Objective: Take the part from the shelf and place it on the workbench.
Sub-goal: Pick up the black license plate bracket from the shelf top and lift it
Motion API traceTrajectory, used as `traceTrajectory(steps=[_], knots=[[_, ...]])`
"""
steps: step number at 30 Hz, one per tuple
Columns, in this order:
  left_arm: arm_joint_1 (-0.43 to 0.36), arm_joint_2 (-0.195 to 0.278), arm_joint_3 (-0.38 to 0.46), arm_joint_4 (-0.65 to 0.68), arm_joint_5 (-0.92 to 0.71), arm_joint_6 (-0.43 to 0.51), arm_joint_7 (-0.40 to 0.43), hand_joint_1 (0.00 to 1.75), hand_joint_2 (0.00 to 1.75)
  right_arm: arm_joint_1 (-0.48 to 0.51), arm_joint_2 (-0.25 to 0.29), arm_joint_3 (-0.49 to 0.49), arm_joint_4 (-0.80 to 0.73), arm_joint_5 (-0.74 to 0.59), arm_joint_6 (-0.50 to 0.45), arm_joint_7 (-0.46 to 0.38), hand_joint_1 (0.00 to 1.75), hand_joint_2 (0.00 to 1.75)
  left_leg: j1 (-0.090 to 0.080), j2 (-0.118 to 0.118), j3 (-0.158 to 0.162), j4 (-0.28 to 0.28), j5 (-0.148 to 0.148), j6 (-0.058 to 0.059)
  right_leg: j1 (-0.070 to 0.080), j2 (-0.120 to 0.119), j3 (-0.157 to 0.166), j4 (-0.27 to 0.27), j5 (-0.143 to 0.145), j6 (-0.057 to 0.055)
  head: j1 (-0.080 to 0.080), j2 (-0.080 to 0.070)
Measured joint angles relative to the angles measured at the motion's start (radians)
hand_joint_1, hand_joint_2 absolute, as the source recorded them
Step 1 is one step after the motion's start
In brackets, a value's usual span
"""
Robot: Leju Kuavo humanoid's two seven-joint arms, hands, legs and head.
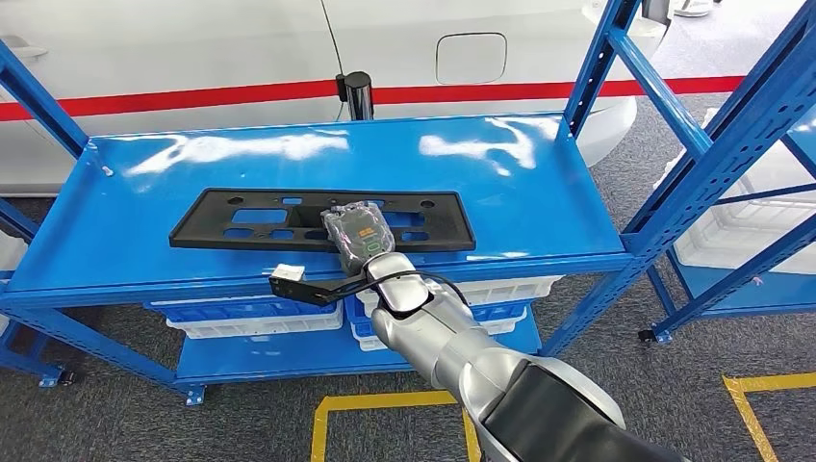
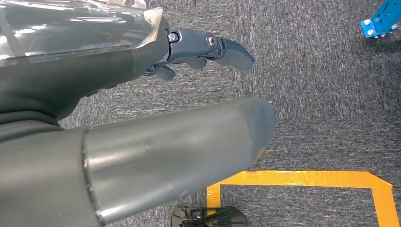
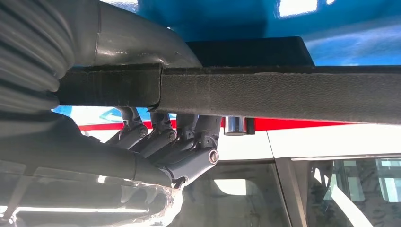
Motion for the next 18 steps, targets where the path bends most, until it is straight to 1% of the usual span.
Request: traceTrajectory(steps=[4,7,9,11,12,14,18], knots=[[0.0,0.001,0.002,0.001,-0.001,0.0,0.004,0.0,0.0,0.0,0.0,0.0,-0.004,-0.023,-0.006,-0.014,1.75,1.75,0.0,0.0,0.0,0.0,0.0,0.0,0.0,0.0,0.0,0.0,0.0,0.0,0.0,0.0],[0.001,0.0,0.005,0.001,-0.008,-0.002,0.002,0.0,0.0,-0.001,0.0,0.003,-0.023,-0.104,-0.04,-0.067,1.75,1.75,0.0,0.001,0.0,0.0,0.0,0.0,0.0,0.0,0.0,0.0,0.0,0.0,0.0,0.0],[0.002,0.0,0.008,0.001,-0.009,-0.014,-0.034,0.0,0.0,-0.005,0.0,0.004,-0.047,-0.172,-0.054,-0.111,1.75,1.75,0.0,0.001,0.0,0.0,0.0,0.0,0.0,0.0,0.0,0.0,0.0,0.0,0.0,0.0],[0.004,-0.002,0.011,0.001,-0.011,-0.032,-0.1,0.0,0.0,-0.007,0.0,0.001,-0.079,-0.237,-0.048,-0.161,1.75,1.75,0.0,0.001,0.0,0.0,0.0,0.0,0.0,0.0,0.0,0.0,0.0,0.0,0.0,0.0],[0.005,-0.002,0.012,0.001,-0.013,-0.04,-0.133,0.0,0.0,-0.006,0.0,-0.005,-0.099,-0.268,-0.036,-0.191,1.75,1.75,0.0,0.001,0.0,0.0,0.0,0.0,0.0,0.0,0.0,0.0,0.0,0.0,0.0,0.0],[0.007,-0.004,0.014,0.001,-0.019,-0.047,-0.166,0.0,0.0,0.001,0.0,-0.027,-0.145,-0.331,0.001,-0.256,1.75,1.75,0.0,0.001,0.001,0.0,0.0,0.0,0.0,0.001,0.0,0.0,0.0,0.0,0.0,0.0],[0.016,-0.007,0.022,0.001,-0.021,-0.051,-0.158,0.0,0.0,0.037,-0.002,-0.101,-0.274,-0.47,0.114,-0.381,1.75,1.75,0.0,0.001,0.001,0.0,0.0,0.0,0.0,0.001,0.0,0.0,0.0,0.0,0.0,0.0]])
